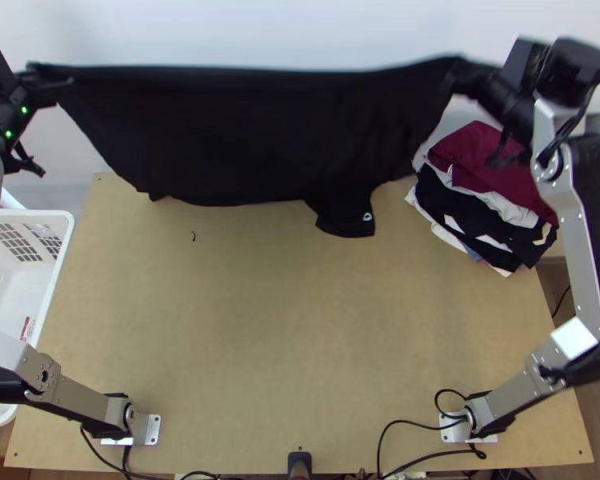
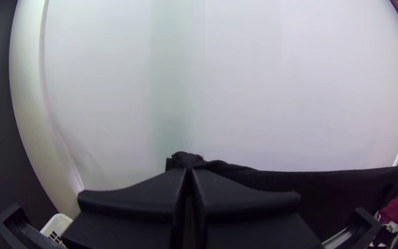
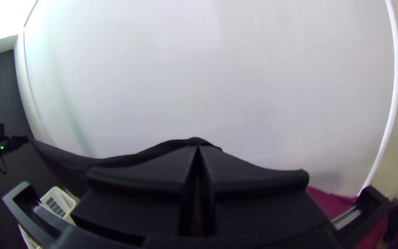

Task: Fold the t-shirt

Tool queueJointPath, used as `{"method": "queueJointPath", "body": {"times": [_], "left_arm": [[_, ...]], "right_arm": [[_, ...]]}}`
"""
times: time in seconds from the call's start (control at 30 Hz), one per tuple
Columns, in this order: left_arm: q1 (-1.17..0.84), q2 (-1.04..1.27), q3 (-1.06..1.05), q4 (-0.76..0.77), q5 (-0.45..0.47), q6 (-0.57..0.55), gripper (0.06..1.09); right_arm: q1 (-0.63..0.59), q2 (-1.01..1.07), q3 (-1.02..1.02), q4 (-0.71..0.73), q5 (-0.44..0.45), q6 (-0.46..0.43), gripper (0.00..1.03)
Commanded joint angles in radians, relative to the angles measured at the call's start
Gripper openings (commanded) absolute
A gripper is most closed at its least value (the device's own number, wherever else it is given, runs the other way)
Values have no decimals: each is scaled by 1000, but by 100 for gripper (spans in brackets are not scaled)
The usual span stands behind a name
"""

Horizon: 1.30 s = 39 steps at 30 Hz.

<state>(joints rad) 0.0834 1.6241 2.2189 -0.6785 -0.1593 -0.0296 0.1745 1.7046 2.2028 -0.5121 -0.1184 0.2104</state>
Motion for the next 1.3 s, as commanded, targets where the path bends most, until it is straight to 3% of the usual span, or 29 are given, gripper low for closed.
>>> {"method": "queueJointPath", "body": {"times": [0.0, 0.13, 0.43, 0.87, 1.13, 1.27], "left_arm": [[-14, -20, 38, 80, -40, -4, 10], [-30, -67, 35, 145, -86, -6, 10], [-60, -287, 8, 175, -102, -36, 10], [-62, -690, -100, 83, -115, -115, 10], [-54, -779, -150, -3, -103, -151, 10], [-54, -796, -228, -26, -88, -191, 10]], "right_arm": [[-7, 10, 106, 107, 31, -25, 3], [-3, -33, 106, 184, 39, -25, 3], [2, -303, 51, 162, 66, -14, 3], [-35, -812, -71, -138, 72, 40, 3], [-35, -872, -77, -236, 72, 35, 3], [-26, -876, -172, -235, 72, 37, 3]]}}
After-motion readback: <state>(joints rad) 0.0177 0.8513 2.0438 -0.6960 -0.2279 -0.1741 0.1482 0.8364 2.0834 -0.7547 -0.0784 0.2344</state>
